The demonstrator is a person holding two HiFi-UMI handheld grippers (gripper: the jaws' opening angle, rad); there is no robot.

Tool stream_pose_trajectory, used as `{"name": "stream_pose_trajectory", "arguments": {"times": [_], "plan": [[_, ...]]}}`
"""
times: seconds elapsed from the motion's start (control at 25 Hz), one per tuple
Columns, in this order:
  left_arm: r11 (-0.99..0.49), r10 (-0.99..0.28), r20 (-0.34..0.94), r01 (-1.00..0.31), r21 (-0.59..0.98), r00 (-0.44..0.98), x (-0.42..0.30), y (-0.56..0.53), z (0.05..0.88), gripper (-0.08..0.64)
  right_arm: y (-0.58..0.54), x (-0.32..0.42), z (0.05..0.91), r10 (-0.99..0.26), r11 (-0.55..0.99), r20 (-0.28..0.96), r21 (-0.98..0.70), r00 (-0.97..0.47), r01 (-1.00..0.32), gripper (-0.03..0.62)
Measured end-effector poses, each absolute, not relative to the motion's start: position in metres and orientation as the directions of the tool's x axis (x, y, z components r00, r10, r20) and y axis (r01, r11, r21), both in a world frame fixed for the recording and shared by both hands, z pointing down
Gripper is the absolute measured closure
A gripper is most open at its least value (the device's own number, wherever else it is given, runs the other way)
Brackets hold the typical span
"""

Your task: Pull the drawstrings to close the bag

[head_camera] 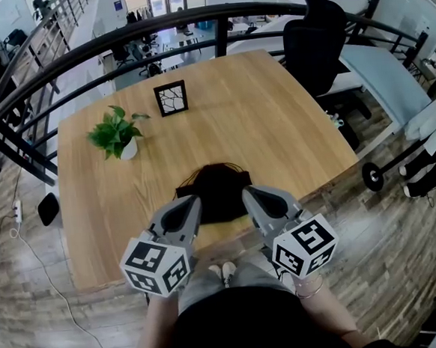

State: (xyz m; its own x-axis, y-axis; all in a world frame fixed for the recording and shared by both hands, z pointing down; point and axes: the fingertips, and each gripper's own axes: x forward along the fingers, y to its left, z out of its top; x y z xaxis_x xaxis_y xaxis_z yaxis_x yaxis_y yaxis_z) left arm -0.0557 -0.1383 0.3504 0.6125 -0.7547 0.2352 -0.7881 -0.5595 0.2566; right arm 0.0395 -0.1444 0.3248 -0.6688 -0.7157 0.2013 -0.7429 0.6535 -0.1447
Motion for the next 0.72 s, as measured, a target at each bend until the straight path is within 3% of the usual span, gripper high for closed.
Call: {"name": "stream_pose_trajectory", "arguments": {"times": [0.72], "plan": [[-0.564,-0.738,0.249,-0.775,0.285,0.628,-0.049,-0.139,0.36,0.546,-0.142,0.04,0.337,-0.692,0.664,0.241,-0.158,-0.68,-0.731,0.595]]}}
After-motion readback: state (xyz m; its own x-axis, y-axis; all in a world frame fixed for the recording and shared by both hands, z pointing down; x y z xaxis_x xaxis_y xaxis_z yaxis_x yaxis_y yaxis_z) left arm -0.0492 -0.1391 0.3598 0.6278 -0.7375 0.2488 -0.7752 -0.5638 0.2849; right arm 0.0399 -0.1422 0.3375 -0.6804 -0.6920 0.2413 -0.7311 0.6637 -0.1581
